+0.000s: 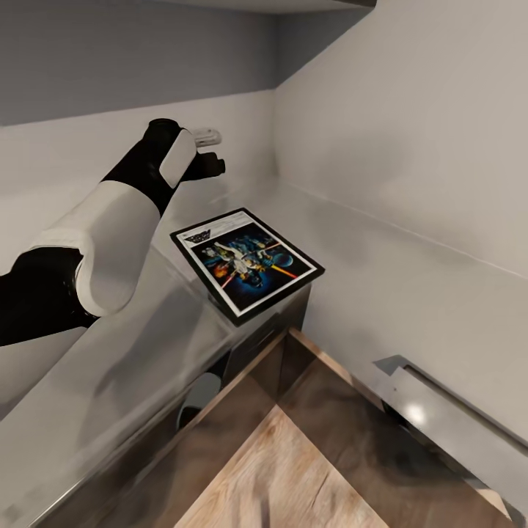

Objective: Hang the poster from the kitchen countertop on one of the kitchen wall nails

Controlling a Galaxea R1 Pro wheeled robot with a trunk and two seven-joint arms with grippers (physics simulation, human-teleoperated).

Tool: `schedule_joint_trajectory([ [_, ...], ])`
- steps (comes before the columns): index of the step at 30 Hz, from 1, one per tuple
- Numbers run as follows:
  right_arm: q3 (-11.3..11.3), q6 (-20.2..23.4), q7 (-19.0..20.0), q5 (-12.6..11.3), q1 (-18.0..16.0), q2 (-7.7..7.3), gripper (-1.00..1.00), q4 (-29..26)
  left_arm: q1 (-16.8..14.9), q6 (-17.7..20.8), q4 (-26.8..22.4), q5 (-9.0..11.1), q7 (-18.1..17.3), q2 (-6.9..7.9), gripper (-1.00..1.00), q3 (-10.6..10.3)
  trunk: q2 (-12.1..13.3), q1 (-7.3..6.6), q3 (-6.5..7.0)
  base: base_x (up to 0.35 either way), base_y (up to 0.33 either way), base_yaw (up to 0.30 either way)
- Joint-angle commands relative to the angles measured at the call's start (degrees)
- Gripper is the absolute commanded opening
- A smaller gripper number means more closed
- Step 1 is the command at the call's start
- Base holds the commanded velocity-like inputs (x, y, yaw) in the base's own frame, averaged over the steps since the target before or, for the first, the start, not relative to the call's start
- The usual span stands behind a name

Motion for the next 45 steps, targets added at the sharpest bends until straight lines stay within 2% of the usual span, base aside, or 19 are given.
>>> schedule_joint_trajectory([
  [1,-0.3,-0.2,0.4,-0.5,-0.1,-0.02,1.0,0.3,0.0,0.1,-0.1,0.6,0.5,-0.05,1.0,0.3,0.0,0.02,-0.04,0.139,-0.054,0.0],
  [25,-0.3,-0.3,0.5,-0.5,-0.1,-0.26,1.0,0.2,-0.1,0.1,-0.1,0.4,0.5,-0.05,1.0,0.3,0.0,0.02,-0.06,0.018,-0.007,0.0],
  [45,-0.2,-0.3,0.6,-0.4,-0.1,-0.27,1.0,0.2,-0.1,0.0,0.7,0.1,0.6,-0.05,1.0,0.0,0.0,0.02,-1.64,0.0,0.0,0.0],
])
